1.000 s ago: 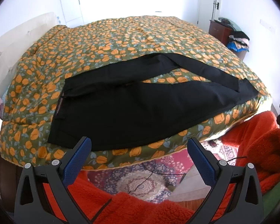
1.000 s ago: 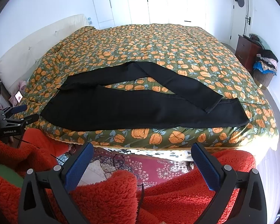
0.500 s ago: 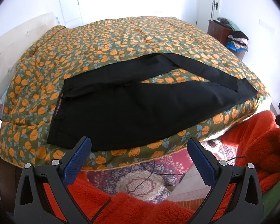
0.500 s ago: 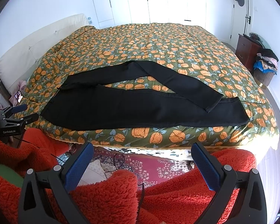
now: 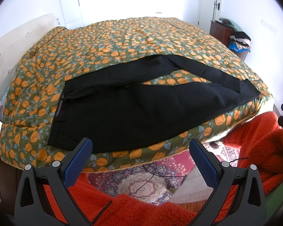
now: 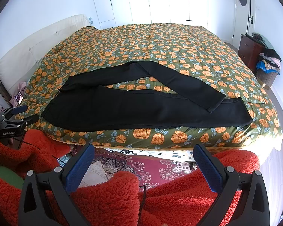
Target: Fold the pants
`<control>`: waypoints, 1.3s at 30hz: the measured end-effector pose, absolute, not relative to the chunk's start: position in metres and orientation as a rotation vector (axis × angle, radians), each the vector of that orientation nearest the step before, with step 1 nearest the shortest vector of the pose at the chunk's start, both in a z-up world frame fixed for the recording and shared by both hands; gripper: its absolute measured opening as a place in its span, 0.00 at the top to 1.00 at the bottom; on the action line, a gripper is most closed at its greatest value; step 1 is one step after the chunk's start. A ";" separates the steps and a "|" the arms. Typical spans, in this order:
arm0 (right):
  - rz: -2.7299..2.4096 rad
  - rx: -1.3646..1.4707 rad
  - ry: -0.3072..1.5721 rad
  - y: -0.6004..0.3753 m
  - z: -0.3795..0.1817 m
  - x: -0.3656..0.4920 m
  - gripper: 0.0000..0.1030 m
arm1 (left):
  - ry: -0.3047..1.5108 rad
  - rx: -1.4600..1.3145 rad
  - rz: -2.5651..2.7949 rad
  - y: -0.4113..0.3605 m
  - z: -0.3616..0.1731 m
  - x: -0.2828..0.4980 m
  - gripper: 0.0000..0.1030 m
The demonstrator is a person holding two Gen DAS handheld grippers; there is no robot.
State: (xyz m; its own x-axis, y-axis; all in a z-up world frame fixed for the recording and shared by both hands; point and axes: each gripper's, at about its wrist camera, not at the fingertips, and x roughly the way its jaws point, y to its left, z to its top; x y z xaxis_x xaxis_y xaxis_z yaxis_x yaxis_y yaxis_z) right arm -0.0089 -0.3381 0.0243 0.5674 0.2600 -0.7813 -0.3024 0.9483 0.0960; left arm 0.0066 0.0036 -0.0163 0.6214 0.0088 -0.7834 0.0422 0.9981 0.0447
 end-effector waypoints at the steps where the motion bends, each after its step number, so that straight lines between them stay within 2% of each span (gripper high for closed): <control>1: 0.331 -0.051 0.909 -0.338 0.024 -0.009 0.00 | 0.900 0.062 -0.020 0.004 -0.016 0.006 0.01; 39: 0.332 -0.052 0.911 -0.337 0.023 -0.008 0.00 | 0.886 0.071 -0.029 0.001 -0.011 0.006 0.01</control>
State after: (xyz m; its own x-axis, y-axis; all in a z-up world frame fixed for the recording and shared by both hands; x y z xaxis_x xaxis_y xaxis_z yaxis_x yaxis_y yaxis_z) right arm -0.0081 -0.3372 0.0234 0.5658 0.2608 -0.7822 -0.3043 0.9477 0.0958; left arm 0.0058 0.0015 -0.0106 0.6322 0.0043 -0.7748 0.0542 0.9973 0.0497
